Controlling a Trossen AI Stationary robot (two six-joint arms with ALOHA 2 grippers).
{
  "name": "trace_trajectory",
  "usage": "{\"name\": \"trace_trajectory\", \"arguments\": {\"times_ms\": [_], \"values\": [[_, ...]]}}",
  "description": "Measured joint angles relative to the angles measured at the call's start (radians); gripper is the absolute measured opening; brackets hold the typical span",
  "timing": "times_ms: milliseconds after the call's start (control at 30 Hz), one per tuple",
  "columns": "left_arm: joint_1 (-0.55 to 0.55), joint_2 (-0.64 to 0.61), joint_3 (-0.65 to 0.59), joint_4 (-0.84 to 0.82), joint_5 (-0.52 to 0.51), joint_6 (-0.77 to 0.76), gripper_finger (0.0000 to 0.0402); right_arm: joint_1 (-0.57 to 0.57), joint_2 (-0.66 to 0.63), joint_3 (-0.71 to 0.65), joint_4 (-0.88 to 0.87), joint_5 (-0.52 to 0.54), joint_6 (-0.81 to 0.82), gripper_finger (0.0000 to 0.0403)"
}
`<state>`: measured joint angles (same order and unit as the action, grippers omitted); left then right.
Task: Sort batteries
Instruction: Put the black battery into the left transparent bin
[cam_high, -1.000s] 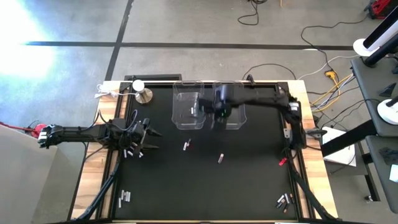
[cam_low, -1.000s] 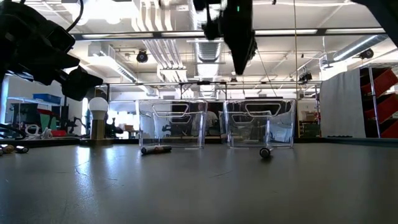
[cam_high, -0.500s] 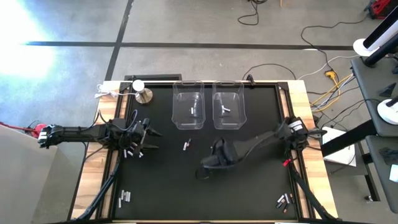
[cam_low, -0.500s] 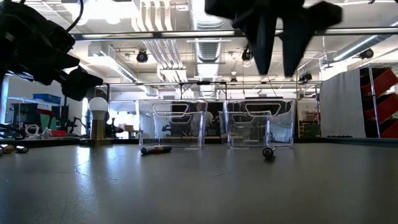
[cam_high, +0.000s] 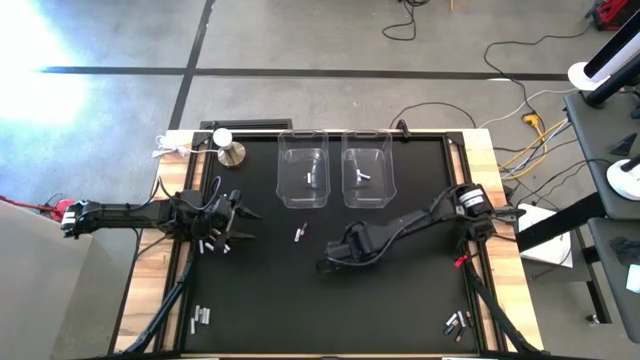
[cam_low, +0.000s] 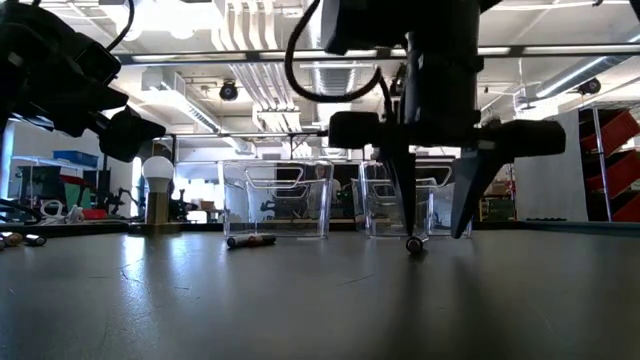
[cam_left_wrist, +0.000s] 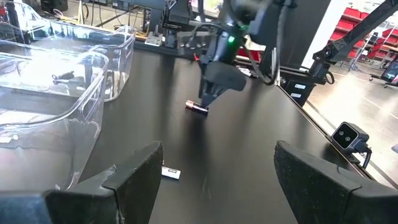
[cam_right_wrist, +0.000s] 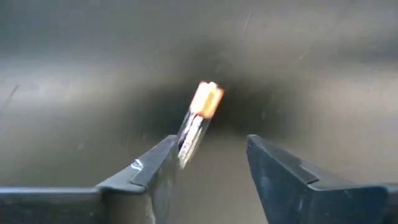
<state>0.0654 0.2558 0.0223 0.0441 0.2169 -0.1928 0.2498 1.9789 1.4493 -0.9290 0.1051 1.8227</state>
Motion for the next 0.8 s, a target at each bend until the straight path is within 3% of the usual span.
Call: {"name": "trace_trajectory", "arguments": {"times_ms": [467, 800], "values": [[0.0, 0.0, 0.0, 0.0, 0.0, 0.0, 0.0284, -0.058, -0.001, -0.058, 0.063, 0.002, -0.136, 0.0053], [0.0, 0.0, 0.0, 0.0, 0.0, 0.0, 0.0284, -0.058, 0.009, -0.078, 0.088, 0.003, -0.261, 0.0061]]}}
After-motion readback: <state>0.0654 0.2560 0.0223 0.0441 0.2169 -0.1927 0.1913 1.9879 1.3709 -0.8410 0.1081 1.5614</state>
